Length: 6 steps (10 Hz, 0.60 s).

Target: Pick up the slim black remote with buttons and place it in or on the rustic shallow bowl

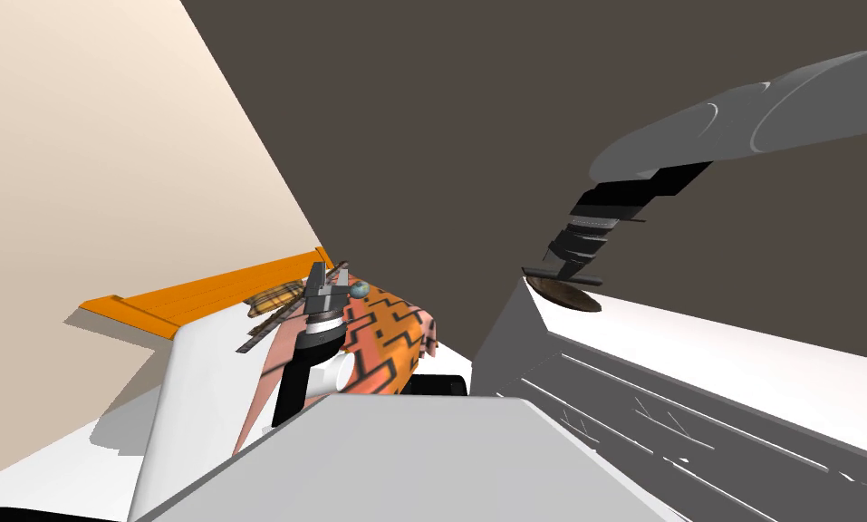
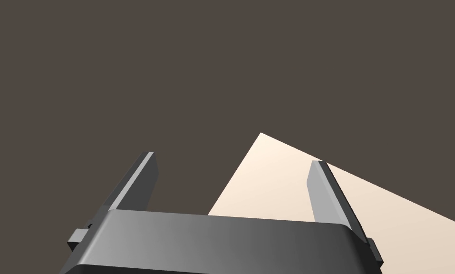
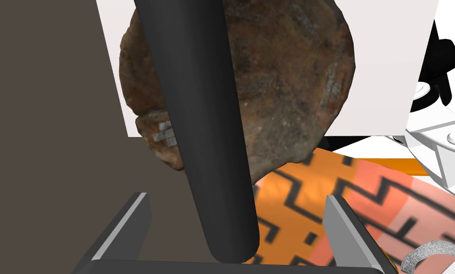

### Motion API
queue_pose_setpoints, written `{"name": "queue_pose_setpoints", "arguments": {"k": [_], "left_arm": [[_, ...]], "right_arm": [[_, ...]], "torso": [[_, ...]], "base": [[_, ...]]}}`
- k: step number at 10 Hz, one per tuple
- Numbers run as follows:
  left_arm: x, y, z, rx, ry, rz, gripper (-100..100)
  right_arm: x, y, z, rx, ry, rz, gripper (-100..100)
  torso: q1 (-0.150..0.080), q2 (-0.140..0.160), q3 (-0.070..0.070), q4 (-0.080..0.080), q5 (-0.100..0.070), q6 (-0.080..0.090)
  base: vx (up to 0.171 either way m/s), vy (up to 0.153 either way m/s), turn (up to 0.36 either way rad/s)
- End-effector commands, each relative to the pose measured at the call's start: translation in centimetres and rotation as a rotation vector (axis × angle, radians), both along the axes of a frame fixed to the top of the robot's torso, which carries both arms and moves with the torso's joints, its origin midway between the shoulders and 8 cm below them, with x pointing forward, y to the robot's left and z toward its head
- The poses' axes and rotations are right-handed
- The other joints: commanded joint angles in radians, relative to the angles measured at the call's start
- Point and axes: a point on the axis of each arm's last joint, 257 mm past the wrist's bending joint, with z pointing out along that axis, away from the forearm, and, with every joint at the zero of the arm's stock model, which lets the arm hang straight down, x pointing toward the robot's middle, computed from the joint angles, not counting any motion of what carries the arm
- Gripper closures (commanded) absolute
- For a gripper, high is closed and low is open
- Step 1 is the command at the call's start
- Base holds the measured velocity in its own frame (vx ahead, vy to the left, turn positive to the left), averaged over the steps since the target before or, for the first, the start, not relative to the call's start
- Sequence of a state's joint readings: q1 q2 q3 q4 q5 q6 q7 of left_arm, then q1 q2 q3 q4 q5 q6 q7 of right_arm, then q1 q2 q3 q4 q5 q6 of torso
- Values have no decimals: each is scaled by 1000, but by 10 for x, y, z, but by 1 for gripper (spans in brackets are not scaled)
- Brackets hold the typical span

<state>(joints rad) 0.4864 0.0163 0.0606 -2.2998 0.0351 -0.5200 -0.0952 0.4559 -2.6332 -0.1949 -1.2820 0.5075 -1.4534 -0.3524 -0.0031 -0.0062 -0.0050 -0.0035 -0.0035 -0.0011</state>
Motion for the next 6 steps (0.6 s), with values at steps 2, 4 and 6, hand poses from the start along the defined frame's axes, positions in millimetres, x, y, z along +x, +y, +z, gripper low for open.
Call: {"name": "queue_pose_setpoints", "arguments": {"k": [2, 4, 6], "left_arm": [[0, 0, 0, 0, 0, 0, 0], [0, 0, 0, 0, 0, 0, 0], [0, 0, 0, 0, 0, 0, 0]], "right_arm": [[-3, 3, 13, -2, -3, 2, -100], [-6, 6, 25, -3, -6, 3, -100], [-9, 9, 38, -4, -8, 5, -100]], "torso": [[0, 0, 0, 0, 0, 0], [0, 0, 0, 0, 0, 0], [0, 0, 0, 0, 0, 0]], "base": [[3, -3, -7], [12, -9, -12], [12, -9, -10]]}}
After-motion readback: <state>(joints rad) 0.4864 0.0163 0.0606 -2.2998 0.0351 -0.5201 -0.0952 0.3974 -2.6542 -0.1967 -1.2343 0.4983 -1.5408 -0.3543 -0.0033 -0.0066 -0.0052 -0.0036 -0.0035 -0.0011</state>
